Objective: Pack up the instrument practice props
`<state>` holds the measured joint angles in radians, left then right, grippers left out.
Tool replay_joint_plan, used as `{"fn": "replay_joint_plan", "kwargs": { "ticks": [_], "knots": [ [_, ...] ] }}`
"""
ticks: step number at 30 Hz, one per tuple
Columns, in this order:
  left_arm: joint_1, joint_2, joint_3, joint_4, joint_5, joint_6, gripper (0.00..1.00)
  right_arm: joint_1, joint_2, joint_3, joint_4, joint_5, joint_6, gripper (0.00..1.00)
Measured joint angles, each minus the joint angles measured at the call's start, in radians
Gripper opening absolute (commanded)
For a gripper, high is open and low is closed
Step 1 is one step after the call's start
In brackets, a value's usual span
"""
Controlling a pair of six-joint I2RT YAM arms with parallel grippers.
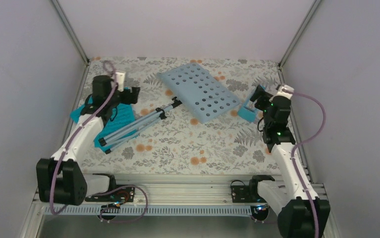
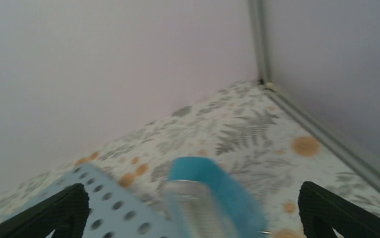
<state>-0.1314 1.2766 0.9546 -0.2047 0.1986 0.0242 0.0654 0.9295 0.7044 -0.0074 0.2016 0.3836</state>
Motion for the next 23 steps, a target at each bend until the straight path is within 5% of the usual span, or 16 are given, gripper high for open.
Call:
{"fn": "replay_joint_plan", "kwargs": {
  "ticks": [7, 13, 23],
  "knots": [
    [0.272, -0.224, -0.315, 0.254, -0.002, -0.169, 1.0, -0.159, -0.103, -0.26, 0.179, -0.02, 0.008, 1.0],
    [0.275, -0.327, -0.601, 0.544, -0.118, -0.167, 1.0, -0.156, -0.159, -0.598, 0.55, -0.043, -0.069, 1.0],
    [0.274, -0.172, -0.723, 0.861, -0.201, -0.084, 1.0, -0.09, 0.03, -0.637, 0.851, -0.067, -0.179, 1.0]
  ]
}}
